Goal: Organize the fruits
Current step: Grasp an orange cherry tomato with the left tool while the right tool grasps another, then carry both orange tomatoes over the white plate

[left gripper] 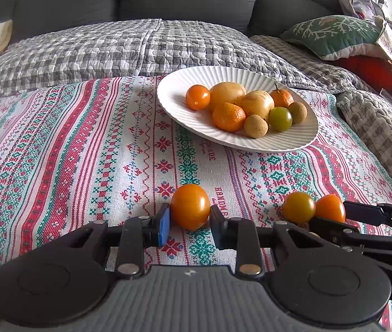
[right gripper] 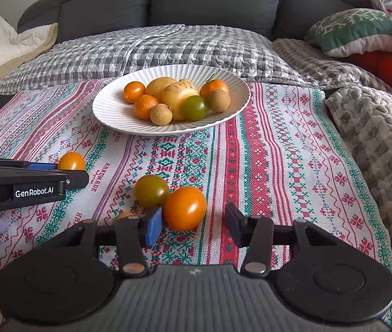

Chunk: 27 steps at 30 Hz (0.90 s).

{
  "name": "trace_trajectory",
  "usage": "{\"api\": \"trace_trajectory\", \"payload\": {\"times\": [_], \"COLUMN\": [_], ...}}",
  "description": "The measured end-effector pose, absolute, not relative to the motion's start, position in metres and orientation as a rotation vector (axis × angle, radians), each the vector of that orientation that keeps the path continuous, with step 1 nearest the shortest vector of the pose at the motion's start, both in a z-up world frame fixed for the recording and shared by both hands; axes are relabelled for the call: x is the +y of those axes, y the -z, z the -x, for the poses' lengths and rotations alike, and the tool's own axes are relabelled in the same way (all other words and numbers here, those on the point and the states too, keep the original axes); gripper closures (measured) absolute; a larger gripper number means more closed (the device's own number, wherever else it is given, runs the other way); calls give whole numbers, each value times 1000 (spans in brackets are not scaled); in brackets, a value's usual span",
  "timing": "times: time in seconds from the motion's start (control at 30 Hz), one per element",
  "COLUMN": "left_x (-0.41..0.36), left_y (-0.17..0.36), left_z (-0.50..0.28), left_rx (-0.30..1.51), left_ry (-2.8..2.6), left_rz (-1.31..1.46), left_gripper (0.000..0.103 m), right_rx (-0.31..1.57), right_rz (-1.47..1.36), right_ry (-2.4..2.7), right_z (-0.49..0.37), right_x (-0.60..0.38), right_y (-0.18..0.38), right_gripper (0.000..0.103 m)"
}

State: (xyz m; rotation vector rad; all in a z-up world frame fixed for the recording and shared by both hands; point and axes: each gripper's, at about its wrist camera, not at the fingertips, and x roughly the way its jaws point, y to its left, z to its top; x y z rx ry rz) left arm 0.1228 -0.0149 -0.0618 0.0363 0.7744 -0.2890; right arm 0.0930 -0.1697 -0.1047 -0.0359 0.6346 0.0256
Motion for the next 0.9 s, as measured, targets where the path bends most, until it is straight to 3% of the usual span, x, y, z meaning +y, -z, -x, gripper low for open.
{"api": "trace_trajectory", "payload": {"times": [0.13,0.9], "left_x": [-13,-15], "left_y": [61,55], "left_z": [-122,-118], "left_rx": [781,872], "left_ry": [295,329], "left_rz": [-27,26], "left_gripper": [72,72], "right_rx": [636,697], "right_rz": [34,-99], "right_ry": [-53,-53], "right_z": [-92,-92], "right_x": [-170,-191], "right_y": [103,93], "right_gripper": [73,74]}}
